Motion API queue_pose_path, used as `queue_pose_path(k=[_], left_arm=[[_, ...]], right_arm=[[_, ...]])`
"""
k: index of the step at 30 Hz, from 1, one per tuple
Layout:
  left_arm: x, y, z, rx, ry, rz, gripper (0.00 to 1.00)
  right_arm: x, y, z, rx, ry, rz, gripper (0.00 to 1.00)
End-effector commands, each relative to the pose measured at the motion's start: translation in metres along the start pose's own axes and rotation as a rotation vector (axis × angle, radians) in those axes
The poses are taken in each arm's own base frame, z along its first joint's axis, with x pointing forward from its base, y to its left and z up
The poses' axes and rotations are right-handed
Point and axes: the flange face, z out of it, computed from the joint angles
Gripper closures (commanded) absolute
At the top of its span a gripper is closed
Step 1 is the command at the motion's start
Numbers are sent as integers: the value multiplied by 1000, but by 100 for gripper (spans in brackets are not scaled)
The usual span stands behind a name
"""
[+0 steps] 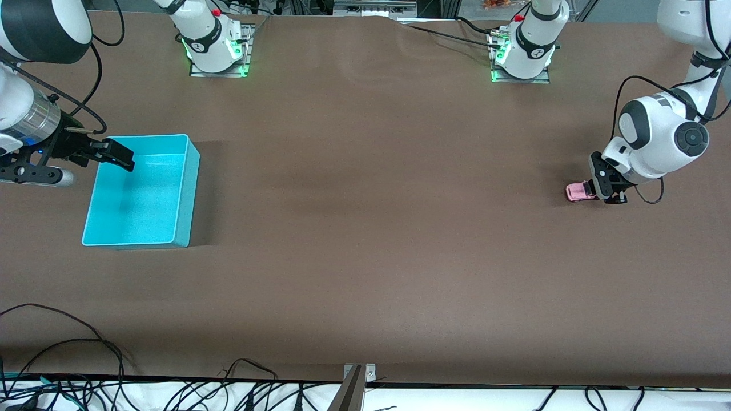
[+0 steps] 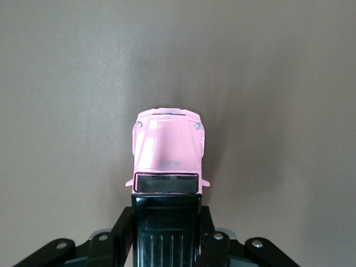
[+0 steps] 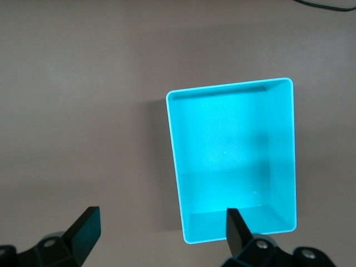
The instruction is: Wind and store pink jeep toy
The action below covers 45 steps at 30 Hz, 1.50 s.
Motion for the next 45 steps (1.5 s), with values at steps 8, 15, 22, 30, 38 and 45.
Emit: queue_pose_path(k=[8, 15, 22, 30, 38, 45], left_arm=[[-17, 7, 38, -37, -4, 86, 100], [-34, 12, 43, -44, -9, 102, 100], [-41, 12, 41, -28, -18, 109, 100], [-50, 14, 44, -27, -30, 118, 100], [-55, 14, 44, -26, -34, 109, 100], [-55, 14, 43, -25, -33, 106, 100]], right_arm=[[-2, 2, -2, -14, -3, 5, 0], [-2, 1, -2, -13, -1, 4, 0], [-2, 2, -2, -14, -3, 5, 0], [-2, 2, -2, -13, -1, 5, 0], [-2, 2, -1, -13, -3, 5, 0], [-2, 2, -2, -13, -1, 5, 0]])
